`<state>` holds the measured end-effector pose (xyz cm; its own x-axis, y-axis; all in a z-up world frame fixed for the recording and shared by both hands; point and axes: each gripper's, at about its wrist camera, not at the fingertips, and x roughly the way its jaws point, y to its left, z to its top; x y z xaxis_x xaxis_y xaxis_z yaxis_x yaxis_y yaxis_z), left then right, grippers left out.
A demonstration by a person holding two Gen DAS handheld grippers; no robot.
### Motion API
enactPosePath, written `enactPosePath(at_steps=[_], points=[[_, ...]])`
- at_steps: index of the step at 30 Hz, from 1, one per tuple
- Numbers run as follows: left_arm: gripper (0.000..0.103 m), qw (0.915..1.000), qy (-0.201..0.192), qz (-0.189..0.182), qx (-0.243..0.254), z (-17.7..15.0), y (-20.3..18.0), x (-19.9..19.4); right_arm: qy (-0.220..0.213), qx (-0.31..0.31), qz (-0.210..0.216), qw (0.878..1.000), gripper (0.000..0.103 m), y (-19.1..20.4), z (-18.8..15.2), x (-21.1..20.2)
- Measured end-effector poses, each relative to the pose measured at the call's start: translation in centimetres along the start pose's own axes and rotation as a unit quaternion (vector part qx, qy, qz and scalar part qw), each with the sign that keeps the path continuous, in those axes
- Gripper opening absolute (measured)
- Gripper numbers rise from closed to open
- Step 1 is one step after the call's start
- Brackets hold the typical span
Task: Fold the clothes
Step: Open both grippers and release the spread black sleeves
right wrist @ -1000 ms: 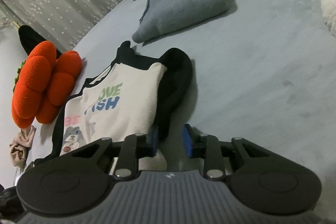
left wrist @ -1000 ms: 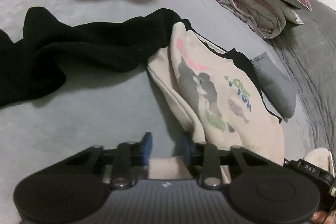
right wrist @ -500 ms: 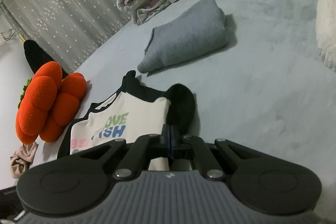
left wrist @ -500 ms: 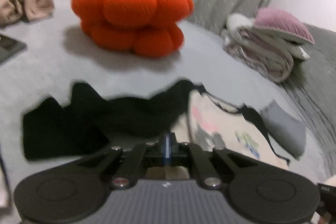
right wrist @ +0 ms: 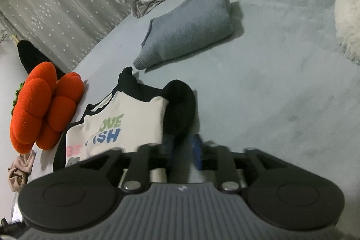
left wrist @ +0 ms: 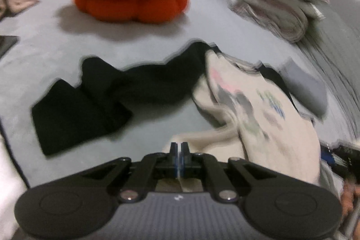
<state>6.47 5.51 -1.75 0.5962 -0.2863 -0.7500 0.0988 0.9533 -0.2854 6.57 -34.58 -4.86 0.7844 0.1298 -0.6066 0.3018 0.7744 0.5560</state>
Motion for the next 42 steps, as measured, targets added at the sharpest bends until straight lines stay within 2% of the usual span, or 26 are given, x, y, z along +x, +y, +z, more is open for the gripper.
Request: enactPosePath(at_steps=[3, 6, 9, 11, 13, 16, 17, 18, 20, 23, 29, 33, 38, 42], points=[[0.002, 0.9956, 0.062, -0.058, 0.039, -1.4, -0.8, 1.1, 0.005, 0.013, 0.013, 1.000, 0.034, -0.1, -0.1, 0.5], [0.002, 0.9850, 0.108, -0.098, 0.092, -2.9, -1.8, 1.6, 0.001, 0.022, 0.011, 1.000, 0.034, 0.1, -0.2, 1.1], [0.002, 0.9775, 0.116, -0.108, 0.139, -3.5, -2.2, 1.1, -0.006, 0.023, 0.007, 1.000, 0.034, 0.4, -0.4, 1.6], [0.004, 0.9769, 0.115, -0.110, 0.143, -3.5, -1.9, 0.9, -0.009, 0.019, 0.008, 1.000, 0.026, 0.7, -0.6, 2.0], [0.009, 0.9795, 0.114, -0.110, 0.124, -3.0, -1.2, 0.9, -0.005, 0.017, 0.019, 1.000, 0.021, 0.9, -1.0, 2.3], [0.025, 0.9848, 0.101, -0.110, 0.089, -2.3, -0.4, 0.8, -0.022, 0.009, 0.008, 1.000, 0.014, 1.0, -1.0, 1.6], [0.037, 0.9866, 0.094, -0.107, 0.079, -2.1, -0.2, 0.7, -0.028, 0.007, 0.005, 1.000, 0.014, 1.1, -0.9, 1.3], [0.056, 0.9890, 0.082, -0.099, 0.074, -1.9, -0.2, 0.5, -0.034, 0.005, 0.001, 0.999, 0.013, 1.1, -0.8, 1.0], [0.074, 0.9929, 0.057, -0.080, 0.067, -1.6, -0.2, 0.2, -0.057, 0.003, -0.003, 0.998, 0.012, 1.1, -0.3, -0.1], [0.074, 0.9951, 0.035, -0.044, 0.082, -1.4, -0.6, 0.1, -0.089, -0.002, -0.003, 0.996, 0.011, 1.1, 0.7, -1.4], [0.074, 0.9958, 0.020, -0.018, 0.087, -1.3, -1.0, 1.0, -0.148, -0.011, -0.023, 0.989, 0.011, 0.9, 1.8, -3.0], [0.074, 0.9953, 0.018, 0.007, 0.095, -1.4, -0.8, 1.8, -0.164, -0.001, -0.037, 0.986, 0.011, 0.2, 2.2, -3.0], [0.073, 0.9962, 0.020, 0.016, 0.084, -1.1, -0.2, 2.6, -0.190, -0.026, -0.061, 0.979, 0.011, -0.1, 3.1, -3.4], [0.073, 0.9960, 0.023, 0.023, 0.084, -1.1, 0.0, 3.0, -0.157, -0.019, -0.043, 0.987, 0.018, -0.6, 3.1, -2.9]])
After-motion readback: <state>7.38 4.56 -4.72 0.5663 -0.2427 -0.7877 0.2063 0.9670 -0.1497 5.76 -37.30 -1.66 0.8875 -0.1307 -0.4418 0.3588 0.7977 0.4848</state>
